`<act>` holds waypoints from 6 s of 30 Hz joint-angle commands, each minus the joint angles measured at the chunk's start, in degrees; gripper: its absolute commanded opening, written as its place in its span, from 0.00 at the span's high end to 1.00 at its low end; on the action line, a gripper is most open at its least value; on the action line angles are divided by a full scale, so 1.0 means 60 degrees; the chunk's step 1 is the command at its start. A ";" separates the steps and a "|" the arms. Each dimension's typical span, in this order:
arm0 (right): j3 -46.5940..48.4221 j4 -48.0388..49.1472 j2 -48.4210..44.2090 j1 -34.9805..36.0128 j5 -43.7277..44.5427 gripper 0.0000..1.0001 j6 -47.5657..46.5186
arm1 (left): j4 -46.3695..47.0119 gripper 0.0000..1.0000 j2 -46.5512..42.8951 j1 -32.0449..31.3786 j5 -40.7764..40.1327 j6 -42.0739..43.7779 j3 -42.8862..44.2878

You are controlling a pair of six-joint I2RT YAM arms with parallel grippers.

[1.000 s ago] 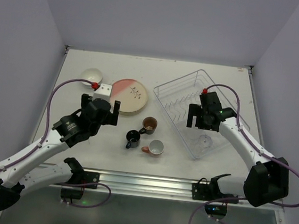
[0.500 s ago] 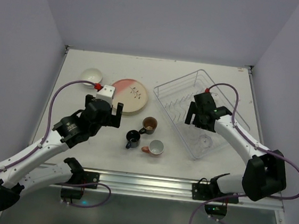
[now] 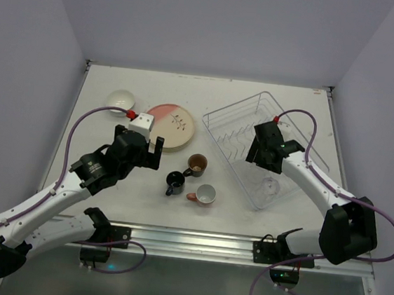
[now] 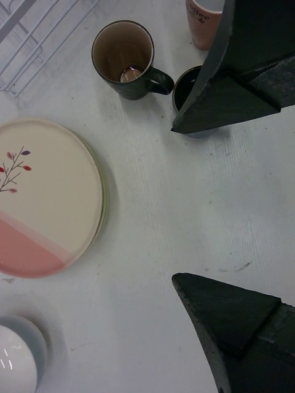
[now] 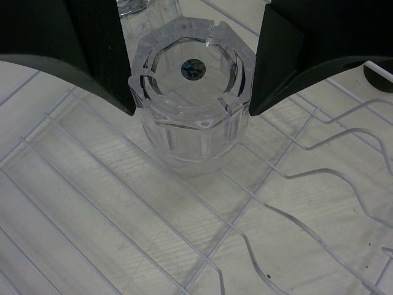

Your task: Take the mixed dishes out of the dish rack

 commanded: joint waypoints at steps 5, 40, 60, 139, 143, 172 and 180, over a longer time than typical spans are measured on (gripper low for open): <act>0.0530 0.0140 0.0572 0.0100 0.0138 0.28 0.0003 | 0.0403 0.00 -0.0053 0.0023 0.0070 0.0233 -0.0022; 0.0882 0.0345 -0.0262 0.0115 -0.1034 1.00 -0.2737 | 0.0359 0.00 -0.0302 0.0023 -0.0120 0.0262 -0.0007; 0.0648 0.0506 -0.3219 0.0115 -0.1092 1.00 -0.2474 | 0.0300 0.00 -0.0917 0.0023 -0.0122 -0.0937 0.0447; -0.0744 0.0551 -0.6518 0.0100 -0.0683 0.01 -0.2737 | -0.2276 1.00 0.6680 0.6102 0.3497 0.0599 0.4474; -0.0612 0.0359 -0.6371 0.0100 -0.0799 0.01 -0.2824 | -0.2862 1.00 0.7707 0.6102 0.3412 0.0892 0.5221; -0.1301 0.1283 -0.7558 0.0100 -0.2104 0.01 -0.2957 | -0.1867 0.07 0.6542 0.5810 0.3894 0.0937 0.4534; -0.1096 0.0917 -0.7103 0.0100 -0.0316 0.01 -0.1449 | -0.0155 0.00 0.2471 0.4111 0.4245 0.0439 0.2592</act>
